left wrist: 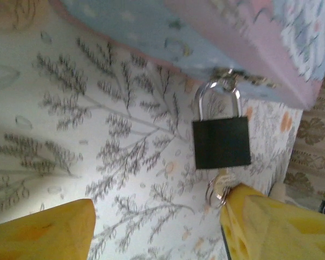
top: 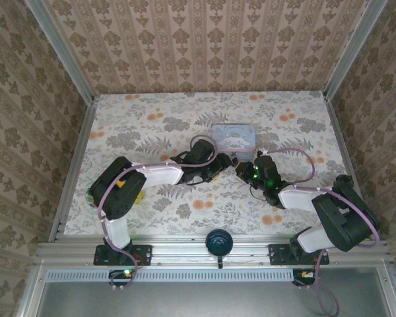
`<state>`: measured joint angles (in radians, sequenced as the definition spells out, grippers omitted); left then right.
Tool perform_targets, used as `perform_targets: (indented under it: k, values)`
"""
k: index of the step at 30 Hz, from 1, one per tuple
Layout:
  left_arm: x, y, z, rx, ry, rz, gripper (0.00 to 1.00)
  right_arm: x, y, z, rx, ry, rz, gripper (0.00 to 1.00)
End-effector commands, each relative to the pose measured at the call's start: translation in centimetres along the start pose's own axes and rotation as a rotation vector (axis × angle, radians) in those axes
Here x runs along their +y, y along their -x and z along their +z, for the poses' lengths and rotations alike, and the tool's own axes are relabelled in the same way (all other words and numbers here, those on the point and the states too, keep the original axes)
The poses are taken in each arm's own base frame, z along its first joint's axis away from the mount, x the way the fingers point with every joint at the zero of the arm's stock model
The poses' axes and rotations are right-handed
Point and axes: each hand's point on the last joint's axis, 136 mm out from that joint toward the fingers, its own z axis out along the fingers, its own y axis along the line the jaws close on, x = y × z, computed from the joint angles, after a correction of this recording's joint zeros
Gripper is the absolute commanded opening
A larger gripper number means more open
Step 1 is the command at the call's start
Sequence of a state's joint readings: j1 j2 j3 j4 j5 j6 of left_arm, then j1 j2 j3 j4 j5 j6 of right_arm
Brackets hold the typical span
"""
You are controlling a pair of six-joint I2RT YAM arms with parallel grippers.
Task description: Unlock the padlock with the key
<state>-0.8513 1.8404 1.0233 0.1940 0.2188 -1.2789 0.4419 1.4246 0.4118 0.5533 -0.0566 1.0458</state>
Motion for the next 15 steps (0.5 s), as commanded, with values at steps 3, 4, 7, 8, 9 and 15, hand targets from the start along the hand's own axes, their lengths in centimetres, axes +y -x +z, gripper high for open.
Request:
perform_targets:
  k: [3,4,7,8,9,15]
  values:
    - [-3.9,3.3,-1.0,-0.204,-0.179,0.062,0.67,0.2,1.1,0.1,-0.053,0.020,0.040,0.00]
    - [-4.2,3.5,-1.0,-0.220,-0.197,0.066,0.66,0.3,1.2,0.2,-0.054,0.022,0.043,0.00]
    - [-4.9,3.9,-0.9,-0.235,-0.237,0.073,0.63,0.4,1.3,0.3,-0.055,0.026,0.054,0.01]
    - [-4.8,3.9,-0.7,-0.231,-0.241,0.071,0.62,0.4,1.3,0.3,-0.056,0.029,0.058,0.01]
    - [-4.7,3.8,-0.5,-0.226,-0.241,0.066,0.61,0.5,1.4,0.4,-0.055,0.032,0.062,0.01]
    - [-3.4,3.5,0.8,-0.183,-0.219,0.024,0.59,1.0,1.4,0.8,-0.045,0.054,0.081,0.01]
